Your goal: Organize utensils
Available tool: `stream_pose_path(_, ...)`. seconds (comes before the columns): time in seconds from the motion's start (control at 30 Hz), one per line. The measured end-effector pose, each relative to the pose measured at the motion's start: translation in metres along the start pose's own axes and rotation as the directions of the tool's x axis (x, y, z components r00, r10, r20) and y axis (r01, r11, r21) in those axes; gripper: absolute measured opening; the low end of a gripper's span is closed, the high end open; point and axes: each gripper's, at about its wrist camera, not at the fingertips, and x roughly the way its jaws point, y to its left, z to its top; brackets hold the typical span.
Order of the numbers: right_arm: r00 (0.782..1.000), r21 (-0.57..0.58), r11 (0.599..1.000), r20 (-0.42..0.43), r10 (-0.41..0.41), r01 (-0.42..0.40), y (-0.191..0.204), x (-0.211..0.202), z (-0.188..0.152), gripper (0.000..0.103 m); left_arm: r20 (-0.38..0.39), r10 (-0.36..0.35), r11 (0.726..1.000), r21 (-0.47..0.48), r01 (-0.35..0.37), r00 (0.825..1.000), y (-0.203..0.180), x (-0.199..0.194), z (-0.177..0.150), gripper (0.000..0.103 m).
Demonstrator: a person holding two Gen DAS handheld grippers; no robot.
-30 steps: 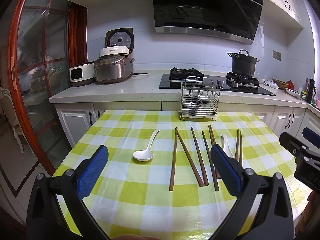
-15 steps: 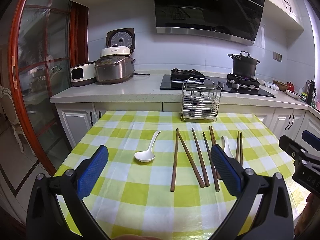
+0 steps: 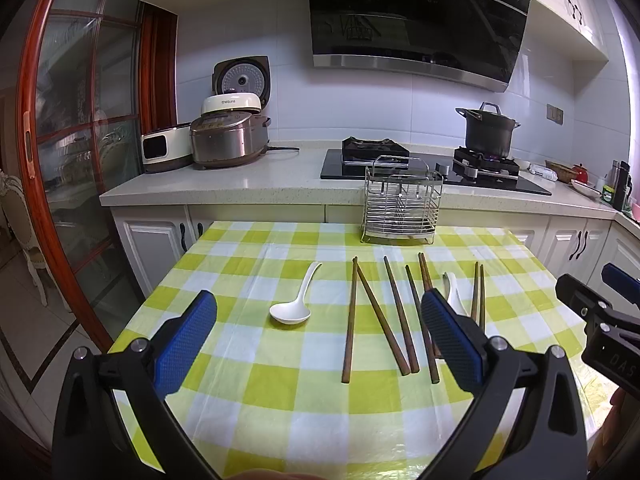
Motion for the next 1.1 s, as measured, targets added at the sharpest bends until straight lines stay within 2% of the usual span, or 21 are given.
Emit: stream_pose_path(1.1, 1.0, 0.005, 1.0, -0.006, 0.004, -0.004, -0.001, 0.0014, -0.0032, 0.085, -0.003, 0.0, 1.0, 0.001, 0.0, 1.0, 0.0005, 0.0006, -0.005, 0.099)
